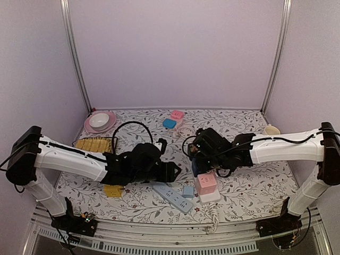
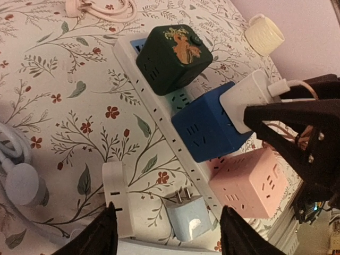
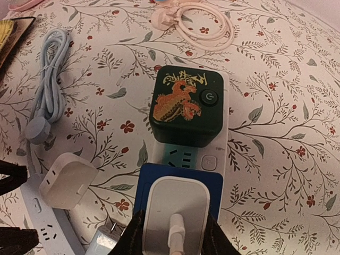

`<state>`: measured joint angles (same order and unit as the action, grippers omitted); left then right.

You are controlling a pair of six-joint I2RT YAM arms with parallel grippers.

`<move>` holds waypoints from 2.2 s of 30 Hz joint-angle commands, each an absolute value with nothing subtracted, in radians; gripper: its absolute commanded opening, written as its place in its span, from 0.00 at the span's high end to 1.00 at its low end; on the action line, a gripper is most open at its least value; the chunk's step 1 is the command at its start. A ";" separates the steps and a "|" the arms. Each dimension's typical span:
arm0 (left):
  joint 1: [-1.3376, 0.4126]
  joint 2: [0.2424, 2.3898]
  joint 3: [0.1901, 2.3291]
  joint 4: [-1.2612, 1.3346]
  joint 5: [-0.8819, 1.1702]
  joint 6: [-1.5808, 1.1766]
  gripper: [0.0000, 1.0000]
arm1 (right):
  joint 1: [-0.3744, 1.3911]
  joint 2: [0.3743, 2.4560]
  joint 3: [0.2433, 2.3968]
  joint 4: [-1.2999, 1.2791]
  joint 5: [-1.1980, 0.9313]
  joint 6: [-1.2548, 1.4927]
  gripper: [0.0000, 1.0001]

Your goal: Pull the plug off the socket

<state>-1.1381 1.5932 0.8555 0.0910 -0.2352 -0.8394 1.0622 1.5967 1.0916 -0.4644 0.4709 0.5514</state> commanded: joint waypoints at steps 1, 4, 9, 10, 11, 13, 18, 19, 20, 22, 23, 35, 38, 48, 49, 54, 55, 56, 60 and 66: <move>-1.131 1.649 0.911 0.123 -0.186 -0.825 0.33 | 1.104 1.507 1.057 -0.396 0.408 0.519 0.95; -1.132 1.682 0.936 0.127 -0.167 -0.828 0.33 | 1.123 1.486 1.038 -0.393 0.402 0.529 0.95; -1.131 1.722 0.965 0.143 -0.153 -0.845 0.33 | 1.154 1.490 1.035 -0.393 0.407 0.548 0.95; -1.131 1.729 0.970 0.145 -0.152 -0.848 0.33 | 1.157 1.496 1.038 -0.393 0.408 0.551 0.95; -1.131 1.736 0.978 0.146 -0.149 -0.850 0.33 | 1.157 1.503 1.042 -0.393 0.407 0.553 0.95; -1.129 1.751 0.991 0.147 -0.141 -0.852 0.33 | 1.162 1.517 1.053 -0.394 0.408 0.554 0.95; -1.129 1.790 1.015 0.128 -0.151 -0.864 0.34 | 1.167 1.534 1.073 -0.399 0.419 0.555 0.95; -1.128 1.795 1.015 0.129 -0.154 -0.868 0.34 | 1.167 1.532 1.075 -0.399 0.421 0.556 0.95; -1.128 1.800 1.014 0.130 -0.154 -0.872 0.34 | 1.169 1.530 1.075 -0.400 0.421 0.556 0.95; -1.129 1.809 1.011 0.130 -0.160 -0.883 0.34 | 1.170 1.527 1.078 -0.400 0.421 0.552 0.95; -1.129 1.813 1.011 0.130 -0.162 -0.885 0.34 | 1.169 1.525 1.080 -0.401 0.421 0.550 0.95; -1.128 1.857 1.019 0.104 -0.179 -0.922 0.34 | 1.172 1.502 1.103 -0.413 0.437 0.527 0.95; -1.130 1.856 1.010 0.093 -0.190 -0.928 0.34 | 1.171 1.494 1.125 -0.425 0.451 0.512 0.95; -1.135 1.864 0.997 0.044 -0.207 -0.937 0.34 | 1.171 1.479 1.172 -0.435 0.463 0.456 0.94; -1.135 1.861 0.996 0.044 -0.207 -0.936 0.34 | 1.171 1.475 1.170 -0.437 0.472 0.457 0.94; -1.142 1.836 1.001 0.053 -0.212 -0.906 0.34 | 1.152 1.438 1.124 -0.458 0.515 0.476 0.91; -1.144 1.828 1.005 0.055 -0.214 -0.896 0.34 | 1.139 1.424 1.108 -0.461 0.511 0.482 0.91; -1.146 1.818 1.009 0.059 -0.212 -0.885 0.34 | 1.125 1.408 1.088 -0.462 0.503 0.496 0.91; -1.160 1.783 1.036 0.062 -0.215 -0.840 0.34 | 1.051 1.328 0.983 -0.460 0.474 0.550 0.91; -1.188 1.711 1.038 0.061 -0.239 -0.815 0.34 | 0.888 1.151 0.707 -0.305 0.328 0.643 0.90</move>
<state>-1.1591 1.7798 1.0183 0.0868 -0.2089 -0.8551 0.9714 1.2503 0.8505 -0.4145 0.4313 0.5648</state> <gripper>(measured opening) 0.660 0.285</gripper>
